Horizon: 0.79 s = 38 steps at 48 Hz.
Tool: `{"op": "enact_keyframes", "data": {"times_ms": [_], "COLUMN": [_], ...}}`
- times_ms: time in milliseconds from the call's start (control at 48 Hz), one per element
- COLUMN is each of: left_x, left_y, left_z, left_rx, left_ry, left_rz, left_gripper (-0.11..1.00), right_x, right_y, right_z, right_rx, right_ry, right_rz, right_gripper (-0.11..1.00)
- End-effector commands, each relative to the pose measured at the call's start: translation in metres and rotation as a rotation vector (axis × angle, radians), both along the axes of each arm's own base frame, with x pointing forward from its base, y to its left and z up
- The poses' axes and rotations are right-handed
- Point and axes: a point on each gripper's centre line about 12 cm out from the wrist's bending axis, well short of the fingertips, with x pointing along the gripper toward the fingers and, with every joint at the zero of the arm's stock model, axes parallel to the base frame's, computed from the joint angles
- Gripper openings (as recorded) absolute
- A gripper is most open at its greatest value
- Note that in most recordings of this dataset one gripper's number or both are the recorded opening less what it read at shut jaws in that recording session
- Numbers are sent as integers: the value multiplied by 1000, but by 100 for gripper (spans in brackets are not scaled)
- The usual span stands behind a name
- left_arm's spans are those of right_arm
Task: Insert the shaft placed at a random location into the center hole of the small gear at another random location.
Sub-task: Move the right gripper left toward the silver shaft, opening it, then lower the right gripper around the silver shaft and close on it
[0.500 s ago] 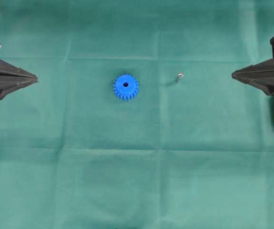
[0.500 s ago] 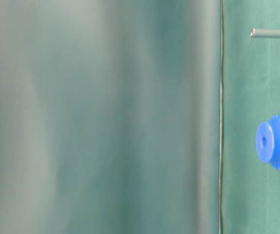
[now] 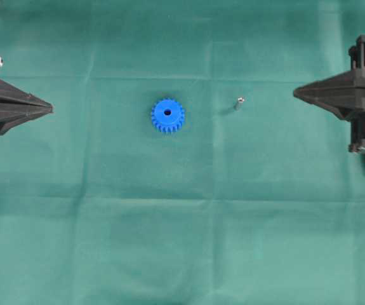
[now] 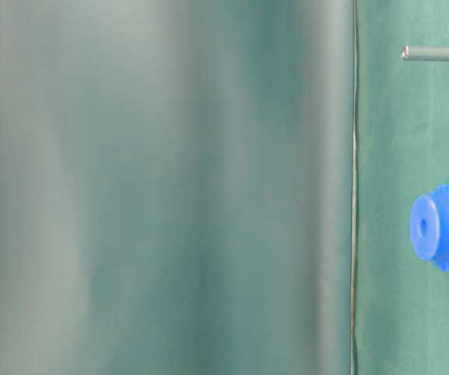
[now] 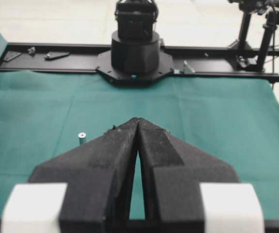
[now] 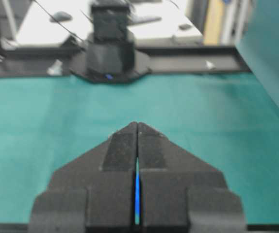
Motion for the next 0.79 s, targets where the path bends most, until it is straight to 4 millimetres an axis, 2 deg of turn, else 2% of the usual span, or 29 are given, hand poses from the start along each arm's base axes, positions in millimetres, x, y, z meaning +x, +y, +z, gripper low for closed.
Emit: {"op": "enact_keyframes", "data": {"times_ms": [0, 83, 354, 396, 479, 541, 770], "left_x": [2, 2, 2, 2, 3, 3, 3], "left_y": [0, 0, 0, 0, 0, 0, 0], "left_z": [11, 11, 9, 9, 8, 8, 6], "left_rx": [3, 3, 4, 4, 3, 4, 4], "left_ry": [-28, -31, -23, -23, -20, -17, -9], "left_rz": [-2, -2, -2, -2, -2, -3, 2], "left_gripper": [0, 0, 0, 0, 0, 0, 0], "right_x": [7, 13, 37, 40, 45, 50, 58], "right_y": [-3, -5, -18, -21, -26, -29, -41], "right_z": [-2, -15, -71, -79, -96, -110, -146], "right_rx": [14, 18, 35, 37, 42, 48, 73], "right_ry": [19, 66, 192, 203, 231, 254, 303], "right_rz": [-13, -18, -62, -70, -87, -98, -148], "right_gripper": [2, 12, 88, 90, 85, 85, 85]}}
